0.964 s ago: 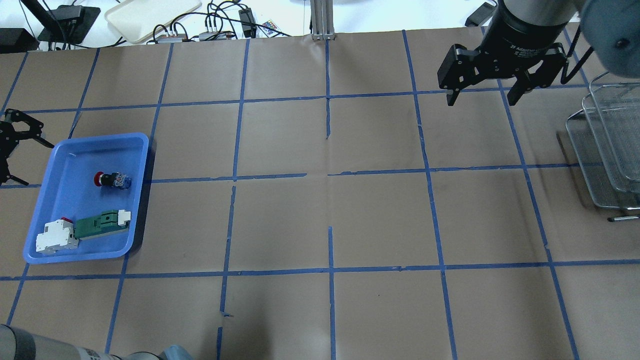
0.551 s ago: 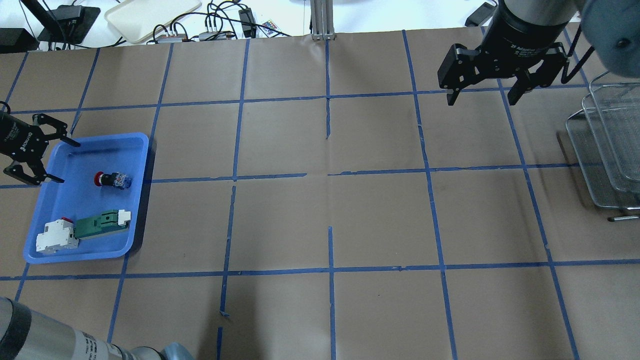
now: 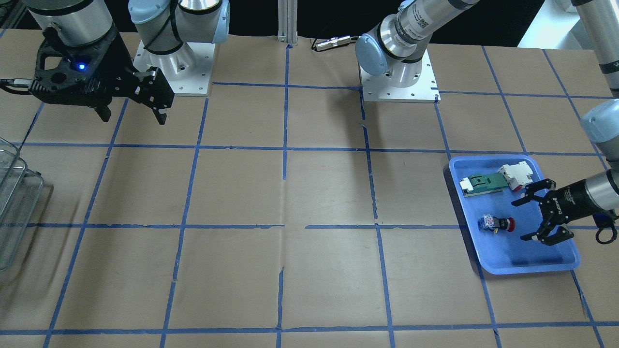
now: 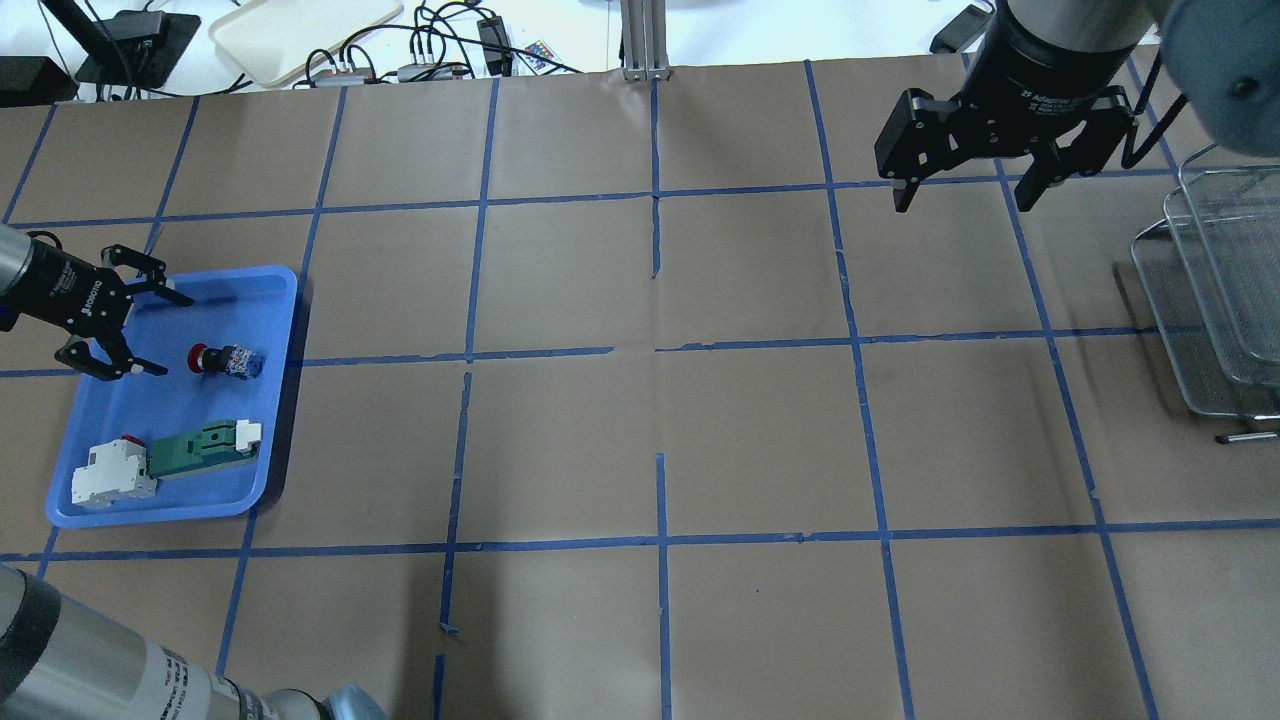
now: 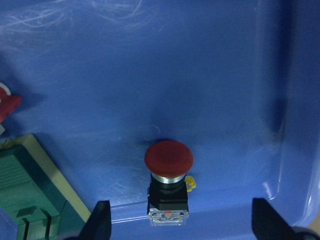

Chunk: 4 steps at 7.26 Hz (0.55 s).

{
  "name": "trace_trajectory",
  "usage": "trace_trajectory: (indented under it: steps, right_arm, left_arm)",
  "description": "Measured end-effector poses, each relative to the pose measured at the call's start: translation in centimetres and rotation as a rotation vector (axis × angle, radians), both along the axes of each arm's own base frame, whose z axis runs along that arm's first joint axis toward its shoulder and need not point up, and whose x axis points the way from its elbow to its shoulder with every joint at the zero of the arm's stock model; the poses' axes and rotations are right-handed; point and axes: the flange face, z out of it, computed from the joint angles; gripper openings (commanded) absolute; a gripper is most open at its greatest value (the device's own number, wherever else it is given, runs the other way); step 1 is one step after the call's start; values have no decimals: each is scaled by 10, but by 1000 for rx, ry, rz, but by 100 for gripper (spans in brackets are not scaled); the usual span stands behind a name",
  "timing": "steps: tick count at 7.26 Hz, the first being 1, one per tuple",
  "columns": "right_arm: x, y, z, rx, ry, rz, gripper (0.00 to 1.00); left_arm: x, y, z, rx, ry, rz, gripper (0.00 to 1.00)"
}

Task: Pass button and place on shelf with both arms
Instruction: 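Lower the left gripper and grasp the red push button in the tray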

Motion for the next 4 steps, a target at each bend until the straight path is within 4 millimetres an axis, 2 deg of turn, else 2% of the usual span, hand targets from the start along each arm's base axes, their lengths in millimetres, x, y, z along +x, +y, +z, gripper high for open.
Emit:
trace_trajectory:
  steps: [4]
  right_arm:
    - [0,0,-1,2,1,0,100]
  left_arm:
    - [7,6,-28,22,28,28,97]
